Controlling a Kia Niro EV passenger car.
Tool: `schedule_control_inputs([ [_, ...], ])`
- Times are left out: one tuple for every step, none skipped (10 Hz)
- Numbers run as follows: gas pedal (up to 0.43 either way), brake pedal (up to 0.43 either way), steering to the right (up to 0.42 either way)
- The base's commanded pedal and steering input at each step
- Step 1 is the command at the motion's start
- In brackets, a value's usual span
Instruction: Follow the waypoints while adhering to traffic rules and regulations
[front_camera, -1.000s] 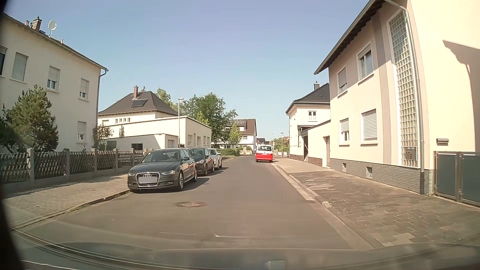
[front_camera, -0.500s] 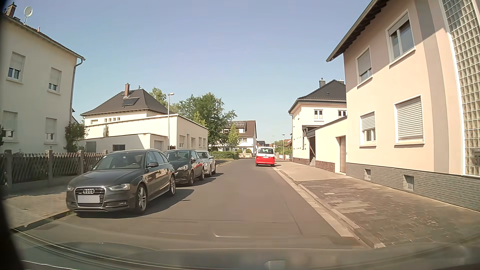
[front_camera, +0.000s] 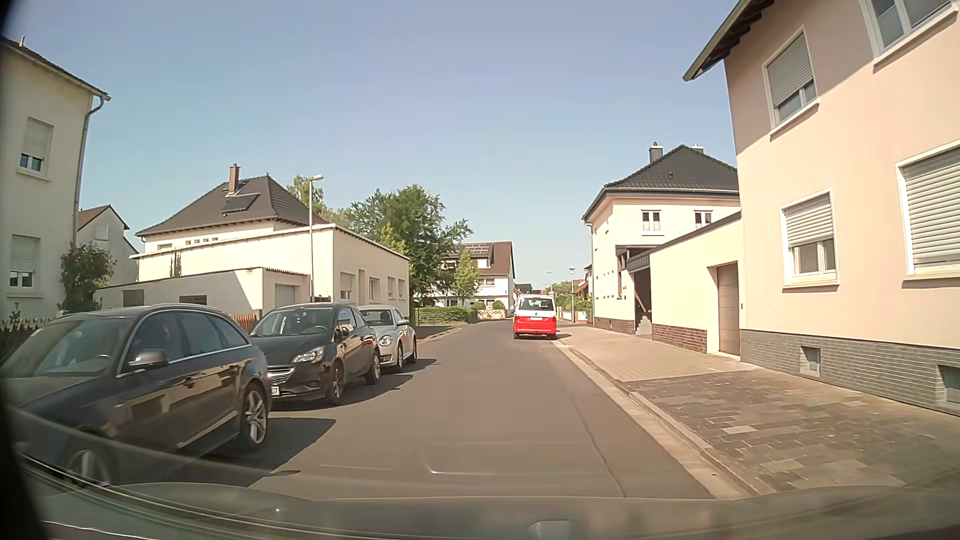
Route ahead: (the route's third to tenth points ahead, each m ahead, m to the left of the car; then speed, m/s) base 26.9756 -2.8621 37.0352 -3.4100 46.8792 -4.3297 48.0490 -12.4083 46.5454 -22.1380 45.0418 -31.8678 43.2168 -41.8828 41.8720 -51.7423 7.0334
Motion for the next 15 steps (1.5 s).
schedule_control_inputs([
  [0.000,0.030,-0.003],
  [0.000,0.030,-0.002],
  [0.000,0.030,-0.002],
  [0.000,0.030,-0.002],
  [0.000,0.024,-0.003],
  [0.000,0.030,-0.005],
  [0.000,0.030,-0.009],
  [0.000,0.030,-0.011],
  [0.000,0.030,-0.013],
  [0.000,0.030,-0.028],
  [0.000,0.030,-0.045],
  [0.000,0.030,-0.051],
  [0.000,0.030,-0.047],
  [0.000,0.030,-0.043],
  [0.000,0.030,-0.048],
])
